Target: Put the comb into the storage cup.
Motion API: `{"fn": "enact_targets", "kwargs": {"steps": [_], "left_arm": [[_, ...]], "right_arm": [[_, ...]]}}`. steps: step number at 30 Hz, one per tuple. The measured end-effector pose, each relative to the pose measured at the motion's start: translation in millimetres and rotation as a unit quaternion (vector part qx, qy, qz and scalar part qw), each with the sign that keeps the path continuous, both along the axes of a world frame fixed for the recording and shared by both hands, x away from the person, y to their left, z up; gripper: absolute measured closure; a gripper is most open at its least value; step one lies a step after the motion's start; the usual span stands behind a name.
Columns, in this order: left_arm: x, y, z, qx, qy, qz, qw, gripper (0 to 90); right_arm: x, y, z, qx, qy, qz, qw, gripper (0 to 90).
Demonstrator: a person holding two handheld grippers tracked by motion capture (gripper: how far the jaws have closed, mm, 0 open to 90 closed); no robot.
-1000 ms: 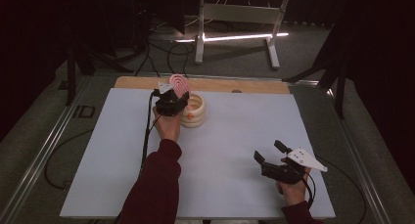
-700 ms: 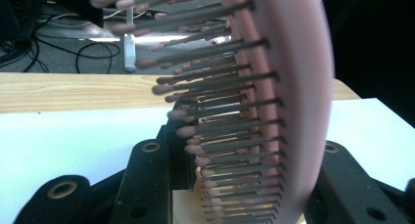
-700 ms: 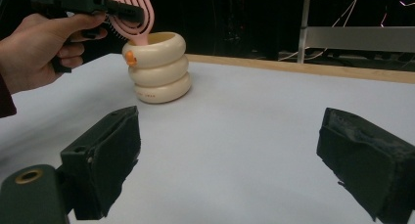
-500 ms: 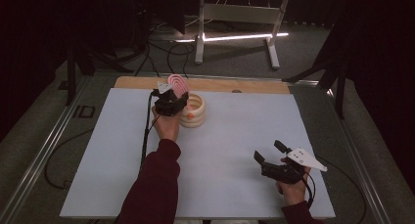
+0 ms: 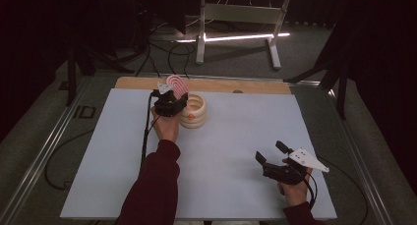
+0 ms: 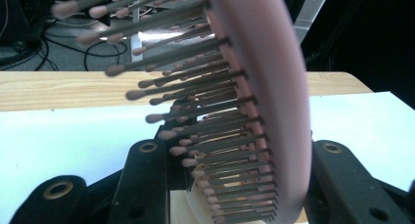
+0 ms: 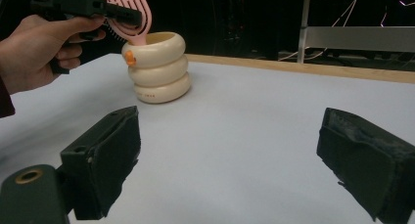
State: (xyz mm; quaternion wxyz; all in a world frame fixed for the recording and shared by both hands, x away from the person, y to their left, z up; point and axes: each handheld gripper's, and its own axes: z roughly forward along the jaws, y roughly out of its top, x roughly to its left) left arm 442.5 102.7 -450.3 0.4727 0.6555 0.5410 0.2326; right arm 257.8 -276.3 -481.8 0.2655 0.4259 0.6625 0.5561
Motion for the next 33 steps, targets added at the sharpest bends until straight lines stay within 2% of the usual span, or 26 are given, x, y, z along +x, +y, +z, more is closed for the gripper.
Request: {"fn": "enact_targets", "kwargs": {"steps": [14, 23, 31, 33], "left_arm": [[0.7, 0.7, -1.6, 0.009, 0.006, 0.002, 0.9999, 58.6], [-0.2, 2.8, -2.8, 0.007, 0.006, 0.001, 1.0000, 57.7], [0.5, 5.0, -3.2, 0.012, 0.015, -0.004, 0.9998, 52.1], [0.7, 4.4, -3.7, 0.015, 0.018, -0.004, 0.9997, 48.0]], "right_arm": [[0.2, -0.3, 0.4, -0.001, -0.001, 0.000, 1.0000, 8.9], [-0.2, -0.5, 0.4, 0.000, -0.002, 0.000, 1.0000, 8.9], [-0.3, 0.4, 0.4, -0.001, -0.001, 0.001, 1.0000, 8.9], [-0.3, 0.2, 0.4, -0.001, -0.002, 0.001, 1.0000, 8.9]]}}
